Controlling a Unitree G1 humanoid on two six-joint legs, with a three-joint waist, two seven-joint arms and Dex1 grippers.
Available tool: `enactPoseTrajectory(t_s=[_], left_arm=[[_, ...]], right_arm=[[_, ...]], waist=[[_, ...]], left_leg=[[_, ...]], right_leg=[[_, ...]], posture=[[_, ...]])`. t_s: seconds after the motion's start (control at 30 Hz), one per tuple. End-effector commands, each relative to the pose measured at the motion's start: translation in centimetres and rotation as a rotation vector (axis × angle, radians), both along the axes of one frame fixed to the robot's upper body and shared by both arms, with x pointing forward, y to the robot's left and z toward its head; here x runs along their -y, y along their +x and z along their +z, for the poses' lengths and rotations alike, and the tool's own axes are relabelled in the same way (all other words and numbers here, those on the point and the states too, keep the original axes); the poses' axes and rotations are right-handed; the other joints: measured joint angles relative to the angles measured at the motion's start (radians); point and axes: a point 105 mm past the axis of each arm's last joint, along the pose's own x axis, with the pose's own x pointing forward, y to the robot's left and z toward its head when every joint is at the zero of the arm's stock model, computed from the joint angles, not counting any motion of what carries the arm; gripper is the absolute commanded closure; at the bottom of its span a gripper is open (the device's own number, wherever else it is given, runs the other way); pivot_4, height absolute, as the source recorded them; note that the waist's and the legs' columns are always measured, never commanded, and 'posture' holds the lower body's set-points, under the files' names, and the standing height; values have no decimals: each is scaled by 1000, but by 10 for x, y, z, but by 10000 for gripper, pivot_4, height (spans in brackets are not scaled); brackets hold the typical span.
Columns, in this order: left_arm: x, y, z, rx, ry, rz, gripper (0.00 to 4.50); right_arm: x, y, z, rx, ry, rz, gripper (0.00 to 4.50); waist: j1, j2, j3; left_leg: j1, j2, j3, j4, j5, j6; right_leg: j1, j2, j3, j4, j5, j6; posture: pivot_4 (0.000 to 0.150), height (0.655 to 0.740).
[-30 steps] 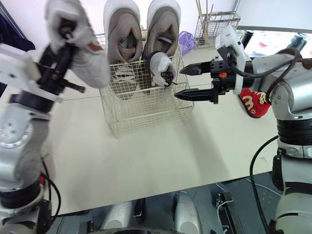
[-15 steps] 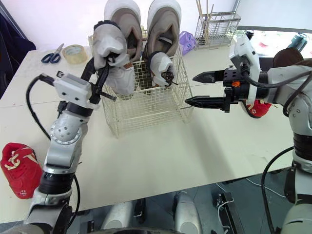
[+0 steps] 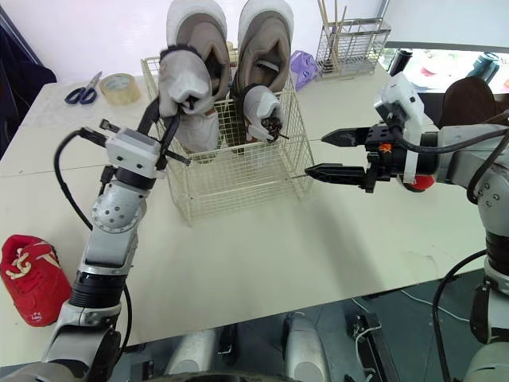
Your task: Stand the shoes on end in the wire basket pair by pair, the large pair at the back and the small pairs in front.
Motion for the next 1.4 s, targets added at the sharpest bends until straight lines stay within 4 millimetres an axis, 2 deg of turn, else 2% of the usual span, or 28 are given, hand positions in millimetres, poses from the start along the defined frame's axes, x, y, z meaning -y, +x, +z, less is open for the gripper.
enactPoseTrajectory(t_s=[0.03, 0.23, 0.3, 0.33, 0.37, 0.47, 0.57, 0.73, 1.07, 1.23, 1.33, 1.4], left_arm=[[0, 1, 1, 0, -43, -5, 42668], [-1, 4, -14, -106, -62, -22, 42668], [-3, 1, -16, -126, -67, -31, 33868], [-4, -1, -16, -129, -69, -28, 32186], [-5, -3, -16, -137, -71, -29, 28443], [-10, -9, -12, -147, -80, -28, 14129], [-15, -16, -12, -168, -91, -20, 14129], [-18, -29, -27, -239, -84, -18, 14129], [-30, -40, -36, -303, -113, 11, 14129], [-40, -57, -31, -346, -150, 24, 14129], [-37, -74, -30, -402, -137, -18, 14129], [-37, -85, -25, -431, -164, -51, 8826]], right_arm=[[-5, -4, 13, 59, 14, 17, 0], [-9, -2, 13, 63, 18, 19, 0], [-9, -1, 12, 63, 18, 18, 0], [-10, -1, 11, 64, 18, 17, 0], [-10, 0, 11, 64, 18, 17, 0], [-10, 1, 10, 67, 23, 19, 0], [-10, 4, 8, 69, 30, 20, 0], [-11, 8, 6, 71, 39, 27, 0], [-11, 12, 1, 69, 40, 41, 0], [-11, 14, -4, 50, 36, 57, 0], [-11, 19, -8, 40, 45, 57, 0], [-6, 30, -9, 55, 62, 20, 0]], waist=[[1, 0, 0], [0, 3, -2], [-1, 3, -2], [-1, 3, -2], [-2, 4, -2], [-1, 4, -2], [-3, 4, -2], [-2, 4, -2], [-4, 4, -2], [-4, 4, -2], [-4, 4, -2], [-2, 4, -2]], left_leg=[[0, 0, 0, 0, 0, 0], [1, 0, 0, 0, 0, 0], [1, 0, 0, 0, 0, 0], [1, 0, 0, 0, 0, 0], [1, 0, 0, 0, 0, 0], [1, 0, -1, 0, 0, 0], [1, 0, 0, 0, 0, 0], [0, 0, 0, 0, 0, 0], [0, 0, 0, 0, 0, 0], [0, 1, 0, 0, 0, 0], [0, 0, 0, 0, 0, 0], [0, 0, 0, 0, 0, 0]], right_leg=[[0, 0, 0, 0, 0, 0], [1, 0, 0, 0, 0, 0], [1, 0, 0, 0, 0, 0], [1, 0, 0, 0, 0, 0], [1, 0, 0, 0, 0, 0], [1, 0, 0, 0, 0, 0], [1, 0, 0, 0, 0, 0], [0, 0, 0, 0, 0, 0], [0, 0, 0, 0, -2, -3], [0, 0, 0, 0, -2, -4], [0, 0, 0, 0, -2, -4], [0, 0, 0, -1, -2, -4]], posture=[[1500, 7400], [1500, 7400], [1500, 7400], [1500, 7400], [1500, 7400], [1500, 7400], [1500, 7400], [1500, 7400], [1500, 7400], [1500, 7400], [1500, 7400], [1500, 7400]])
